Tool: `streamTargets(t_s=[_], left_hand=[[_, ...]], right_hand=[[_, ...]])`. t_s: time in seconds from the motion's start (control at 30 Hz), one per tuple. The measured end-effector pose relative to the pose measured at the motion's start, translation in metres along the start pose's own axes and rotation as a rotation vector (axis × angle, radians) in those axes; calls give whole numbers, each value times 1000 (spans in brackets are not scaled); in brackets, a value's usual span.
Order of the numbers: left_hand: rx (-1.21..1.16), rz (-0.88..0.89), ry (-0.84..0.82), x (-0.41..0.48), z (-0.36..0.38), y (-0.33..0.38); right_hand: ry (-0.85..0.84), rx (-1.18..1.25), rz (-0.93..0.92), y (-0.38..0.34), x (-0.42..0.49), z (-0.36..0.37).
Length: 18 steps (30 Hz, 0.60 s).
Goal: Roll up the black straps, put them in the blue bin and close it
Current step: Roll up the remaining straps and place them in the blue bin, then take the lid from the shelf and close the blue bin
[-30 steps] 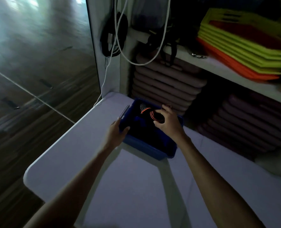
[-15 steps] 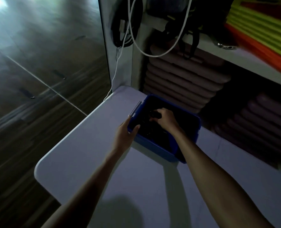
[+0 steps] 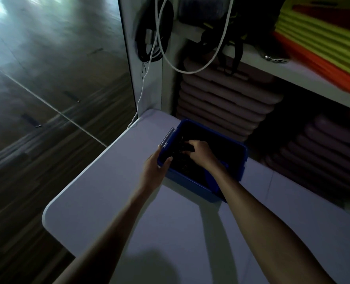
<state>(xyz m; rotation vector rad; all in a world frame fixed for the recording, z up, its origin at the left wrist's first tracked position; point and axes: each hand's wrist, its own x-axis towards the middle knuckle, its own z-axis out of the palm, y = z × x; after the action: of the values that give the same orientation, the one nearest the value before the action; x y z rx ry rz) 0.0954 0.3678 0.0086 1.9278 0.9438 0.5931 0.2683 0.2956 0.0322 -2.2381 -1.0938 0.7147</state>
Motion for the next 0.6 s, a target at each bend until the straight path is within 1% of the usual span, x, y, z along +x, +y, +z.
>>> streamTargets(t_s=[0.2, 0.33, 0.4, 0.5, 0.6], left_hand=[[12, 4, -54, 1, -3, -2], [37, -9, -61, -2, -4, 3], [82, -3, -13, -6, -7, 7], [101, 45, 151, -7, -13, 28], [27, 157, 170, 9, -13, 88]], right_hand=[[33, 64, 13, -2, -3, 5], [65, 20, -6, 0, -8, 0], [79, 12, -26, -2, -15, -5], [119, 31, -56, -8, -35, -25], [248, 95, -73, -17, -66, -76]])
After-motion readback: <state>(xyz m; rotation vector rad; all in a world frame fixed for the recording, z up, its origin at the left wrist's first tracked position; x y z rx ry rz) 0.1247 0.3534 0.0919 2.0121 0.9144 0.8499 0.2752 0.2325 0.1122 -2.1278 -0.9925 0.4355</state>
